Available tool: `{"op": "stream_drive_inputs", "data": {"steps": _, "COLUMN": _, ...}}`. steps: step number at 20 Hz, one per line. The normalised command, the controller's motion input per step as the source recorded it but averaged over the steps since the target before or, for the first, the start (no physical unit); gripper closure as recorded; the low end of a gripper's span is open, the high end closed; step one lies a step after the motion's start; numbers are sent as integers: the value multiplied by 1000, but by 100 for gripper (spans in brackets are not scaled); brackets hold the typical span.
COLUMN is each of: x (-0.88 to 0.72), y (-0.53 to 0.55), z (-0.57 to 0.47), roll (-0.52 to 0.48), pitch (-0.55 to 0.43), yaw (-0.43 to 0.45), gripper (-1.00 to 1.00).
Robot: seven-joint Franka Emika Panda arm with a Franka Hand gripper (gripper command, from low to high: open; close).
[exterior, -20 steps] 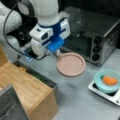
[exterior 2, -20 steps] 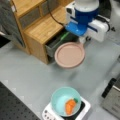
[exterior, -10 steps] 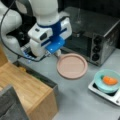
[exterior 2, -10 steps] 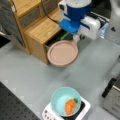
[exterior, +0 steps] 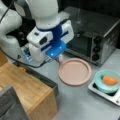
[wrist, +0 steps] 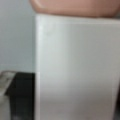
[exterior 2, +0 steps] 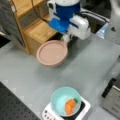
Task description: Pick up the pan. Place the pan on the table. Pick up the bowl. Place the bowl on the stove.
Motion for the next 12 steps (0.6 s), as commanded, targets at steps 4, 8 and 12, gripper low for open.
{"op": "stream_drive_inputs", "data": {"steps": 4, "x": 472, "y": -392, "z": 105, "roll": -77, "pitch": 43, "yaw": 208, "gripper": 100}}
{"op": "stream_drive_inputs", "data": {"steps": 8, "x": 485, "y": -325, "z": 40, "roll": -101, "pitch": 85, "yaw": 178, "gripper": 100}}
{"op": "stream_drive_inputs", "data": {"steps": 12, "x": 565, "y": -303, "z": -20, "roll": -157, "pitch": 99, "yaw": 143, "gripper": 100}}
